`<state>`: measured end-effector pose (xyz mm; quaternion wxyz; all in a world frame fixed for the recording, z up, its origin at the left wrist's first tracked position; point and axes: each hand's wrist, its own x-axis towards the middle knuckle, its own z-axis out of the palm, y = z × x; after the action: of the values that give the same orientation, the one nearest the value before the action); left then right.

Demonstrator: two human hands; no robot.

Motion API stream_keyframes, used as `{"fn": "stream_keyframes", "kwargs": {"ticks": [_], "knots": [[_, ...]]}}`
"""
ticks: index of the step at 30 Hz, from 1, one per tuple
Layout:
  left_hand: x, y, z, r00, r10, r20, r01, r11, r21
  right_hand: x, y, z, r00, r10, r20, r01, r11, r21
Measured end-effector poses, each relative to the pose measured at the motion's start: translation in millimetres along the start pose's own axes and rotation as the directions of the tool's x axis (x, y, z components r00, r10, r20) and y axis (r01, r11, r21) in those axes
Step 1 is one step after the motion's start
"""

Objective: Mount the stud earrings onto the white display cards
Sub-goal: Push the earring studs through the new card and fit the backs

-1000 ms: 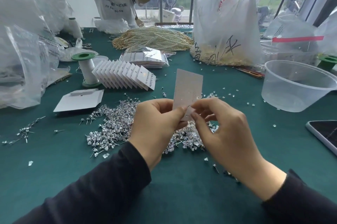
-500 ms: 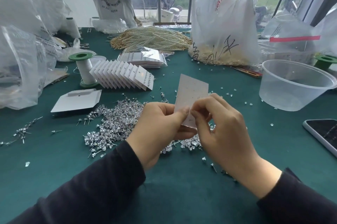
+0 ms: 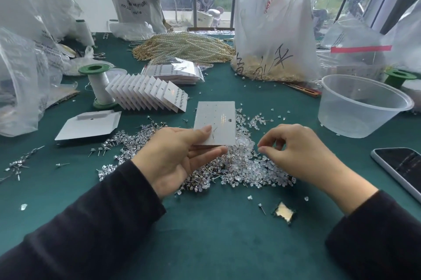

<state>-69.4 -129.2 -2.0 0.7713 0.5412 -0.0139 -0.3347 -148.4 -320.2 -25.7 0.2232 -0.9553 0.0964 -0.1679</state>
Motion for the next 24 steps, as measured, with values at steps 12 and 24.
{"fn": "stream_keyframes", "kwargs": {"ticks": [12,24], "knots": [[-8.7,5.3,3.2,0.989,-0.083,0.123,0.097,0.988,-0.117,5.9,21.0,-16.8,0.983,0.181,0.025,-0.181,0.983,0.009],[0.1,-6.8,1.4,0.998,0.057,0.023,-0.06,0.985,0.164,3.4,10.5,-9.6,0.988,0.151,-0.027,-0.151,0.988,0.033]]}}
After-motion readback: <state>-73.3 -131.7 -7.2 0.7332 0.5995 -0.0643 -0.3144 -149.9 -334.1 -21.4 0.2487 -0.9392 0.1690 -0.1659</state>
